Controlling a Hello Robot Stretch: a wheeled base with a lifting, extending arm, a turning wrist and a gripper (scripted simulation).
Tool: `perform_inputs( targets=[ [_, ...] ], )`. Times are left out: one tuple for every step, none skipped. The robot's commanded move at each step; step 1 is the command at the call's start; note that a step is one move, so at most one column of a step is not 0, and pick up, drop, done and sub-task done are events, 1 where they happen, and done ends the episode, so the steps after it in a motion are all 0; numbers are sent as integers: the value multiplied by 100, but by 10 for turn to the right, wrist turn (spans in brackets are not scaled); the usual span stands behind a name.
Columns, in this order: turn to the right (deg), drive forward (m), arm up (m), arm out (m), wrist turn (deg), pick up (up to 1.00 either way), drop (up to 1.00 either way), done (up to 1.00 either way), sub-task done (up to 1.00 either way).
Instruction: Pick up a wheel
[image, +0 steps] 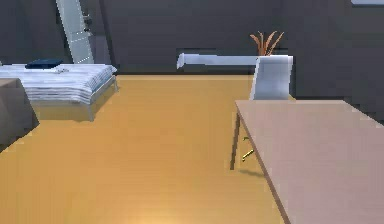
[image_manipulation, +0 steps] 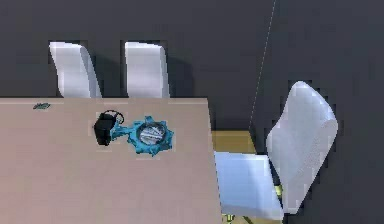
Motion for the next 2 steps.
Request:
perform_inputs(
  targets=[
    [0,0,50,0,0,0,0,0,0],
    [0,0,38,0,0,0,0,0,0]
  ],
)
